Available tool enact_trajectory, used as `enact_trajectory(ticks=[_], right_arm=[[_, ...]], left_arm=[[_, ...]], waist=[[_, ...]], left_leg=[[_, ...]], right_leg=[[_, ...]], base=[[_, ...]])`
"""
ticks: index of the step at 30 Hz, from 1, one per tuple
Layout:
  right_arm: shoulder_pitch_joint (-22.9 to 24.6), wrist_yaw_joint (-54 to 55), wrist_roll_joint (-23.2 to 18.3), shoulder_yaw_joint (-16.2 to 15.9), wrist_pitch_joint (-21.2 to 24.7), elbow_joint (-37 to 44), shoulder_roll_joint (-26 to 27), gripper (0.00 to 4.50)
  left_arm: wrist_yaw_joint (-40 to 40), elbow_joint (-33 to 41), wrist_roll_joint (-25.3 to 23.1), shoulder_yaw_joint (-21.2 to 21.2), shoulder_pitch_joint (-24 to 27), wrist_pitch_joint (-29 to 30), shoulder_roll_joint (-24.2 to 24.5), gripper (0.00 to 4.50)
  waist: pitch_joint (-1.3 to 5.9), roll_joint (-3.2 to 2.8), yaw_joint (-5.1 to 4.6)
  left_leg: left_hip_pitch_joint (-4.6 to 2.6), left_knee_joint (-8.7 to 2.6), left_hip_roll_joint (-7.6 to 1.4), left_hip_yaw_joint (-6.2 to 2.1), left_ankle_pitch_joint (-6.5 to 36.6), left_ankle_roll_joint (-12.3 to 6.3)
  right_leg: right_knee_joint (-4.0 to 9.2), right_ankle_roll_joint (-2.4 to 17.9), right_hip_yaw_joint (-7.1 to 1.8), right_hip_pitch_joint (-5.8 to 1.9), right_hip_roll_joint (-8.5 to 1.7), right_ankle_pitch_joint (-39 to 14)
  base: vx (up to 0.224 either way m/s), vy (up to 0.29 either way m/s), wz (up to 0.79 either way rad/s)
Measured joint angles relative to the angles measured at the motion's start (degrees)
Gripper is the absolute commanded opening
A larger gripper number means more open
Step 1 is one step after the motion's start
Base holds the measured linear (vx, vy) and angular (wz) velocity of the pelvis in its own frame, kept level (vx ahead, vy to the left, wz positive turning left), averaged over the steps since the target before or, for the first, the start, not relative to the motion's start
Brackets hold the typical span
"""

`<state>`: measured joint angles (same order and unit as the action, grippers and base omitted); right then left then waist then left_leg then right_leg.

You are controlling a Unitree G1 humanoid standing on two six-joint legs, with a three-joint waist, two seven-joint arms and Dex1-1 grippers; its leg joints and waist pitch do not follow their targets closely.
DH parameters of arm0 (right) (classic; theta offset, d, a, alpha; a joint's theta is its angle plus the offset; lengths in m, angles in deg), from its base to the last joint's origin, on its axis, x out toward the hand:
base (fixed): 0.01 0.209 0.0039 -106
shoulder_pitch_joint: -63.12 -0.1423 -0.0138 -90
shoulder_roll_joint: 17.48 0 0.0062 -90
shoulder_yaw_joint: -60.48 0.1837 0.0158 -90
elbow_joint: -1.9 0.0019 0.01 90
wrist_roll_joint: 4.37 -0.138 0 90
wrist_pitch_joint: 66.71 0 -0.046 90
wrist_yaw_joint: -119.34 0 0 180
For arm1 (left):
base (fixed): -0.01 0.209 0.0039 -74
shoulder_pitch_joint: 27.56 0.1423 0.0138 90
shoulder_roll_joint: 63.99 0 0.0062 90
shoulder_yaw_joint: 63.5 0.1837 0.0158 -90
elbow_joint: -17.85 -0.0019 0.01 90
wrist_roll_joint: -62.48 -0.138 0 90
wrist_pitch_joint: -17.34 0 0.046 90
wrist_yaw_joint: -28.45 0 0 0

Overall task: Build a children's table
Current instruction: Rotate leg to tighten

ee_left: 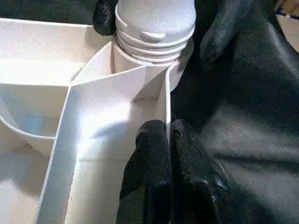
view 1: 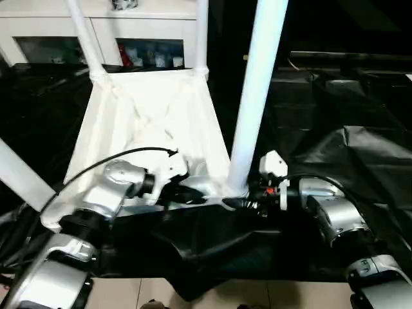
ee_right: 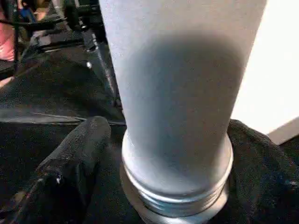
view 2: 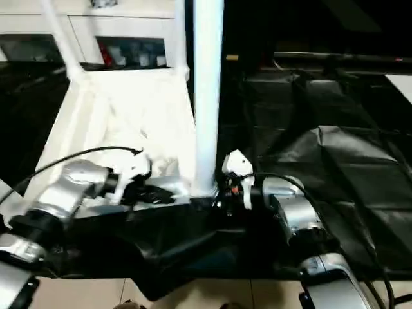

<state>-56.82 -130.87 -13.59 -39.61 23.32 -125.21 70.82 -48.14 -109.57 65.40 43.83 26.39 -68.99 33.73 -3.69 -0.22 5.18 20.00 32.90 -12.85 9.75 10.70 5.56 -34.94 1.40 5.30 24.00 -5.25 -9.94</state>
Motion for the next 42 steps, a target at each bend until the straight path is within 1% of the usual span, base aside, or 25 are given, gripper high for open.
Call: enact_trajectory(ticks=[1, 3, 6, 7, 8, 10, 12, 18, 21, 23, 26, 29, 31, 32, 33, 34, 36, 39, 41, 42], right_arm=[[0.0, -0.3, -0.1, -0.3, 0.4, 0.2, 0.1, 3.97], [0.0, -0.7, -0.2, -0.6, 1.1, 0.5, 0.2, 3.62], [0.0, -1.0, -0.4, -0.5, 2.4, 0.8, 0.2, 3.57], [0.0, -1.0, -0.5, -0.5, 2.9, 1.0, 0.2, 3.28], [0.0, -1.0, -0.5, -0.5, 3.2, 1.1, 0.2, 3.19], [0.0, -1.0, -0.5, -0.3, 3.6, 1.1, 0.1, 3.18], [0.1, -1.0, -0.5, -0.3, 3.8, 1.4, 0.0, 2.88], [1.3, -0.3, -0.5, -0.1, 4.6, 3.0, 0.1, 2.74], [2.1, 3.1, -0.4, 1.3, 4.7, 2.8, 1.1, 2.74], [2.0, 8.3, -0.1, 2.9, 4.6, 1.3, 2.3, 2.74], [0.1, 20.6, 0.9, 5.6, 4.4, -2.7, 6.0, 2.73], [-1.8, 30.6, 1.3, 7.7, 4.2, -6.1, 8.9, 2.73], [-2.9, 36.8, 2.1, 8.6, 4.1, -7.6, 11.3, 2.73], [-3.3, 38.8, 2.3, 8.7, 4.1, -8.1, 11.9, 2.73], [-3.4, 39.8, 2.7, 8.7, 3.7, -8.3, 12.2, 2.73], [-3.4, 40.1, 2.9, 8.7, 2.9, -8.8, 12.2, 3.08], [-3.5, 39.7, 3.0, 8.9, 2.2, -9.2, 12.2, 3.43], [-3.9, 38.8, 3.3, 9.1, 2.3, -9.5, 12.1, 3.45], [-4.0, 36.8, 3.4, 8.9, 1.7, -9.6, 11.4, 3.75], [-4.0, 35.0, 3.4, 8.3, 1.4, -9.6, 10.7, 3.75]], left_arm=[[-0.6, -0.1, -0.1, 0.0, 0.0, -0.1, 0.3, 0.0], [-1.1, -0.5, -0.1, 0.0, -0.1, -0.3, 0.2, 0.0], [-1.9, -1.1, -0.1, 0.0, -0.3, -0.7, 0.1, 0.0], [-2.0, -1.1, -0.1, 0.0, -0.3, -0.7, 0.0, 0.0], [-2.0, -1.2, -0.2, 0.0, -0.3, -0.7, 0.0, 0.0], [-2.2, -1.2, -0.2, 0.0, -0.3, -0.7, -0.2, 0.0], [-2.2, -1.2, -0.2, 0.0, -0.3, -0.8, -0.3, 0.0], [-1.7, -1.7, -0.5, 0.0, -0.4, -1.3, -1.2, 0.0], [1.3, -2.7, -1.4, -0.2, -0.9, -1.3, -2.6, 0.0], [5.5, -3.9, -2.2, -0.8, -1.3, -1.1, -4.3, 0.0], [13.9, -6.0, -3.8, -1.8, -2.6, 0.3, -7.4, 0.0], [20.6, -6.7, -4.9, -2.4, -3.2, 2.5, -10.6, 0.0], [23.8, -6.8, -5.5, -2.8, -3.4, 4.3, -12.2, 0.0], [24.7, -6.8, -5.6, -3.0, -3.5, 4.9, -12.6, 0.0], [25.2, -6.8, -5.7, -3.1, -3.5, 5.2, -13.0, 0.0], [25.5, -6.8, -5.9, -3.1, -3.5, 5.4, -13.3, 0.0], [25.4, -6.7, -6.0, -3.1, -3.5, 5.4, -13.3, 0.0], [24.7, -6.3, -6.1, -2.9, -3.5, 5.4, -13.4, 0.0], [23.3, -5.9, -6.1, -2.8, -3.4, 5.3, -13.3, 0.0], [22.1, -5.3, -6.0, -2.7, -3.0, 5.1, -12.9, 0.0]], waist=[[0.0, 0.0, 0.05], [0.0, 0.01, 0.17], [0.01, 0.01, 0.24], [0.03, 0.05, 0.24], [0.05, 0.08, 0.23], [0.07, 0.11, 0.26], [0.08, 0.12, 0.3], [0.1, 0.13, 0.66], [0.14, 0.11, 0.78], [0.19, 0.18, 0.58], [0.22, 0.22, -0.4], [0.35, 0.26, -1.26], [0.49, 0.25, -1.95], [0.56, 0.2, -2.14], [0.61, 0.19, -2.2], [0.71, 0.16, -2.18], [0.77, 0.14, -2.17], [0.78, 0.13, -2.06], [0.78, 0.12, -1.85], [0.8, 0.09, -1.75]], left_leg=[[0.01, 0.04, -0.01, 0.0, 0.0, 0.04], [-0.01, 0.1, -0.03, 0.01, 0.1, 0.25], [-0.01, 0.28, -0.04, 0.02, 0.1, 0.34], [0.01, 0.31, -0.04, 0.02, 0.1, 0.35], [0.01, 0.31, -0.04, 0.02, 0.1, 0.35], [0.06, 0.33, -0.03, 0.02, 0.1, 0.35], [0.08, 0.33, -0.03, 0.02, 0.1, 0.34], [0.1, 0.33, -0.02, 0.02, 0.1, 0.34], [-0.06, 0.39, -0.02, 0.02, 0.1, 0.34], [-0.21, 0.43, 0.0, 0.02, 0.1, 0.34], [-0.5, 0.58, 0.05, 0.0, 0.1, 0.37], [-0.63, 0.6, 0.09, -0.03, 0.1, 0.37], [-0.68, 0.58, 0.11, -0.04, 0.1, 0.37], [-0.69, 0.59, 0.12, -0.05, 0.1, 0.37], [-0.69, 0.58, 0.13, -0.06, 0.1, 0.37], [-0.68, 0.56, 0.13, -0.07, 0.1, 0.37], [-0.68, 0.53, 0.13, -0.07, 0.1, 0.37], [-0.63, 0.49, 0.11, -0.07, 0.1, 0.37], [-0.59, 0.41, 0.1, -0.06, 0.1, 0.37], [-0.58, 0.35, 0.08, -0.06, 0.1, 0.37]], right_leg=[[-0.01, 0.0, 0.0, -0.03, -0.02, 0.0], [-0.01, 0.0, -0.04, -0.1, -0.03, 0.0], [-0.04, 0.0, -0.13, -0.14, -0.04, 0.0], [-0.03, 0.0, -0.16, -0.15, -0.06, 0.0], [-0.03, 0.0, -0.19, -0.15, -0.06, 0.0], [-0.03, 0.0, -0.21, -0.15, -0.08, 0.0], [-0.04, 0.0, -0.22, -0.15, -0.08, 0.0], [-0.05, 0.0, -0.22, -0.26, -0.08, 0.0], [-0.06, -0.1, -0.25, -0.51, -0.08, 0.0], [-0.05, -0.2, -0.31, -0.68, -0.08, -0.1], [-0.01, -0.5, -0.33, -0.89, -0.08, -0.2], [0.13, -0.5, -0.3, -0.97, -0.08, -0.3], [0.17, -0.5, -0.28, -0.98, -0.08, -0.3], [0.17, -0.5, -0.27, -0.98, -0.08, -0.3], [0.2, -0.5, -0.26, -0.99, -0.08, -0.3], [0.23, -0.5, -0.25, -1.0, -0.08, -0.3], [0.23, -0.5, -0.25, -1.01, -0.08, -0.2], [0.22, -0.5, -0.25, -0.99, -0.08, -0.2], [0.22, -0.5, -0.25, -0.97, -0.08, -0.2], [0.22, -0.5, -0.25, -0.97, -0.08, -0.2]], base=[[0.0, 0.0, 0.0], [0.0, 0.0, 0.0], [0.0, 0.0, 0.0], [0.0, 0.0, 0.0], [0.0, 0.0, 0.0], [0.0, 0.0, 0.0], [0.0, 0.0, 0.0], [0.0, 0.0, 0.0], [0.0, 0.0, 0.0], [0.0, 0.0, 0.0], [-0.021, 0.003, -0.01], [0.0, 0.0, 0.0], [0.0, 0.0, 0.0], [0.0, 0.0, 0.0], [0.0, 0.0, 0.0], [0.0, 0.0, 0.0], [0.0, 0.0, 0.0], [0.0, 0.0, 0.0], [0.0, 0.0, 0.0], [0.0, 0.0, 0.0]])
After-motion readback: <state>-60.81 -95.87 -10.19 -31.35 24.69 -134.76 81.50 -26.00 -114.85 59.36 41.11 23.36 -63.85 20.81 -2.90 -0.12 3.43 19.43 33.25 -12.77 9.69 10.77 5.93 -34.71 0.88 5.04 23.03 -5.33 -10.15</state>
